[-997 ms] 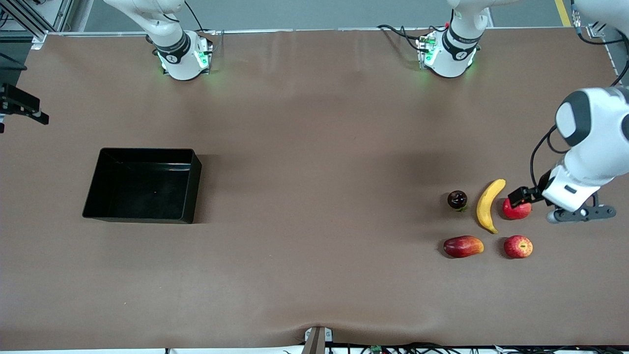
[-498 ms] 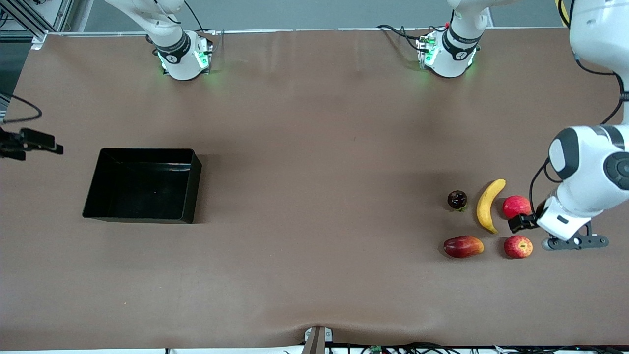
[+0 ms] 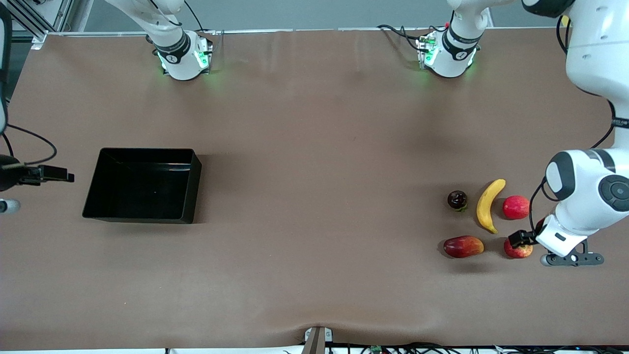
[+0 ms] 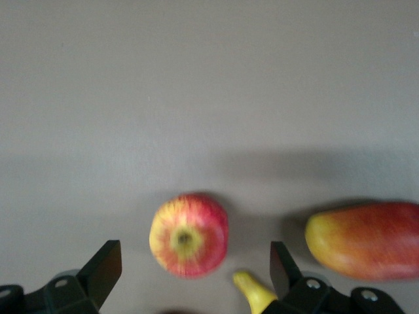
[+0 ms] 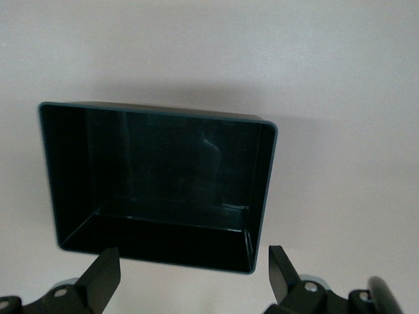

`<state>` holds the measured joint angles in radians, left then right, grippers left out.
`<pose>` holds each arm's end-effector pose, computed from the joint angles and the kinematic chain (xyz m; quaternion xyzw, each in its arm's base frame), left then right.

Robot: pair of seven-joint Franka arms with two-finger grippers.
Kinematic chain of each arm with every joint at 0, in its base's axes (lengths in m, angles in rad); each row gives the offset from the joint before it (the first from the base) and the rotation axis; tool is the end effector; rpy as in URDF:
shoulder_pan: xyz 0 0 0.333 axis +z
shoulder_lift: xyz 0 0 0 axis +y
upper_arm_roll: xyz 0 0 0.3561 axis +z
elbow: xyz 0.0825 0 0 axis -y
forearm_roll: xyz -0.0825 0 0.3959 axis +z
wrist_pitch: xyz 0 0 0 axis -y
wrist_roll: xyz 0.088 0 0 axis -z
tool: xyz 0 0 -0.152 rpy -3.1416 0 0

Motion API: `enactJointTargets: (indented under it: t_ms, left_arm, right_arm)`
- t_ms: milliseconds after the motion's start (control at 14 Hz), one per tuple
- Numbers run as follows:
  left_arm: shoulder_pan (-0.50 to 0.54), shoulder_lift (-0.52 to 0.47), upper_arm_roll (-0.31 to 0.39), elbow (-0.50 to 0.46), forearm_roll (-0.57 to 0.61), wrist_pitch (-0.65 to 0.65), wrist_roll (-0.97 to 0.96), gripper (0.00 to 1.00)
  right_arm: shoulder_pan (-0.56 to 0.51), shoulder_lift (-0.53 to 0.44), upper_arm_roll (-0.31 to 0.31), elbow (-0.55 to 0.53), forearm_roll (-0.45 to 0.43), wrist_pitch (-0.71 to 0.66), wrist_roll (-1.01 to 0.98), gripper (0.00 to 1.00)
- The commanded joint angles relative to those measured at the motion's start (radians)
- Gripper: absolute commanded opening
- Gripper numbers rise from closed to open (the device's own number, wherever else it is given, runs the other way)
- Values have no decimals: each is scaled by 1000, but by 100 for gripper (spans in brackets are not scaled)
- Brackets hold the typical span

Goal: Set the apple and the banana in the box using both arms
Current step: 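Grasp the red apple with the left gripper while the right gripper reaches the box, then drag the box with the right gripper while the left gripper carries the apple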

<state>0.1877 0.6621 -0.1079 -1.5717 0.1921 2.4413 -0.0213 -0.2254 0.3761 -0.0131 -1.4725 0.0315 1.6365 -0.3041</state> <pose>0.7607 0.0790 0.2563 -0.9936 0.0015 -0.1051 0.0406 0.6474 -0.1515 0.4376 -0.9938 -0.0301 0.0984 0.0410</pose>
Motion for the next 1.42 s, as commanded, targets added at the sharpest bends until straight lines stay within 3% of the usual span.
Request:
enactJointTargets:
  t_ms: [0,427,641,783,925,997,1068,1139,1281,1353]
  left_arm:
    - [1,53,17,32,18,47,12,100]
    - [1,93,16,32,17,54,14,100]
    - [16,114,16,32,18,59,14,100]
    - [16,113,17,32,20,67,20,100]
    - [24,114,17,30,18,67,26,72]
    - [24,116,17,30,21,67,29,45]
    - [18,113,17,30,20,67,34,11]
    - [18,103,16,30,18,67,37,0]
    - [30,80,8,32,17,59,40,0]
    - [26,65,8,32,20,53,40,0]
  right_arm:
    - [-40,59,12,-32,-21,75,-9,100]
    - [-60,89,12,-248,-21,389,-56,100]
    - [-101,148,12,-252,-21,480,-185,100]
    - [-98,145,10,-252,-24,468,-187,100]
    - [-110,149,7,-258,-24,459,-188,100]
    - [-118,149,8,-271,-22,460,-188,81]
    - [-117,149,8,-290,-22,460,-184,56]
    - [-117,147,8,-305,-21,462,-181,38]
    - [-117,147,8,-307,-21,451,-181,1]
    - [-118,147,8,-307,-21,450,-178,0]
